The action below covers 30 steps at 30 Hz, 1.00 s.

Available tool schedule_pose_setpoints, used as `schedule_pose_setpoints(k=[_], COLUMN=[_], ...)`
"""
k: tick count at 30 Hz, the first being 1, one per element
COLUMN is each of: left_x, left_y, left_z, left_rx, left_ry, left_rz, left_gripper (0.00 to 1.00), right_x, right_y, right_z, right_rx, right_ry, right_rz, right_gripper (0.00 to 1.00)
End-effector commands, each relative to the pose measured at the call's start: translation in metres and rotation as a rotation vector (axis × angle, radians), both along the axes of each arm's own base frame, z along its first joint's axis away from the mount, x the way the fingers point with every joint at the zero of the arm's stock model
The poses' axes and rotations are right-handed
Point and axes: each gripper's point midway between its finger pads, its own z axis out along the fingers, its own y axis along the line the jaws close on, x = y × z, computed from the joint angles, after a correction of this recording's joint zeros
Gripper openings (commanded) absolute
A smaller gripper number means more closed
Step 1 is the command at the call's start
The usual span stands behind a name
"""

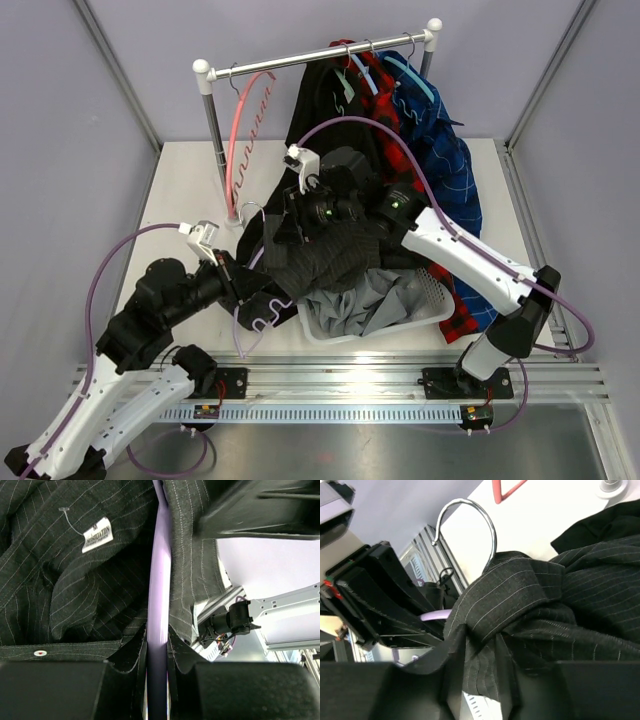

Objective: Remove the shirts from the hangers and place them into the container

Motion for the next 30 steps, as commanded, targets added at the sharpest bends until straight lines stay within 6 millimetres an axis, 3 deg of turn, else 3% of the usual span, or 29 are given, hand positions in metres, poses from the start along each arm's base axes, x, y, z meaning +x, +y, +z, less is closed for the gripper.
schedule_pose_setpoints(k=[1, 2, 3, 8, 11, 12, 15, 18, 20, 23, 25, 30], left_x=[0.005, 0.007, 0.006, 0.007, 0.002, -0.004, -0.013, -0.026, -0.035, -0.048, -0.053, -0.062], left_y=[-0.001, 0.003, 0.006, 0.023, 0.041, 0.048, 0.064, 0.078, 0.084, 0.088, 0.092, 0.119], left_z=[0.032, 0.035, 0.033, 0.032, 0.031, 0.035, 0.039, 0.049, 0.057, 0.062, 0.069, 0.097], left_rx=[-0.067, -0.053, -0.032, 0.106, 0.237, 0.266, 0.381, 0.452, 0.486, 0.510, 0.507, 0.498], left_ry=[-0.106, -0.128, -0.125, -0.213, -0.300, -0.330, -0.436, -0.541, -0.626, -0.712, -0.760, -0.865], left_rz=[0.009, 0.025, 0.030, 0.048, 0.040, 0.031, 0.000, -0.028, -0.056, -0.101, -0.093, 0.045], left_gripper=[0.00, 0.00, 0.00, 0.00, 0.00, 0.00, 0.00, 0.00, 0.00, 0.00, 0.00, 0.00], right_x=[-0.008, -0.008, -0.008, 0.010, 0.037, 0.054, 0.069, 0.081, 0.079, 0.079, 0.081, 0.084], right_y=[0.017, 0.017, 0.018, 0.007, -0.019, -0.034, -0.059, -0.075, -0.078, -0.080, -0.080, -0.080], right_z=[0.017, 0.017, 0.019, 0.034, 0.053, 0.060, 0.070, 0.056, 0.043, 0.003, -0.013, -0.060], right_rx=[0.070, 0.071, 0.070, 0.036, -0.024, -0.047, -0.033, -0.114, -0.156, -0.238, -0.273, -0.329], right_ry=[0.028, 0.027, 0.014, -0.125, -0.348, -0.447, -0.524, -0.618, -0.667, -0.702, -0.736, -0.771], right_rz=[0.053, 0.056, 0.065, 0.018, 0.005, 0.016, 0.065, 0.105, 0.161, 0.269, 0.330, 0.466], right_gripper=[0.25, 0.17, 0.00, 0.00, 0.00, 0.00, 0.00, 0.00, 0.00, 0.00, 0.00, 0.02])
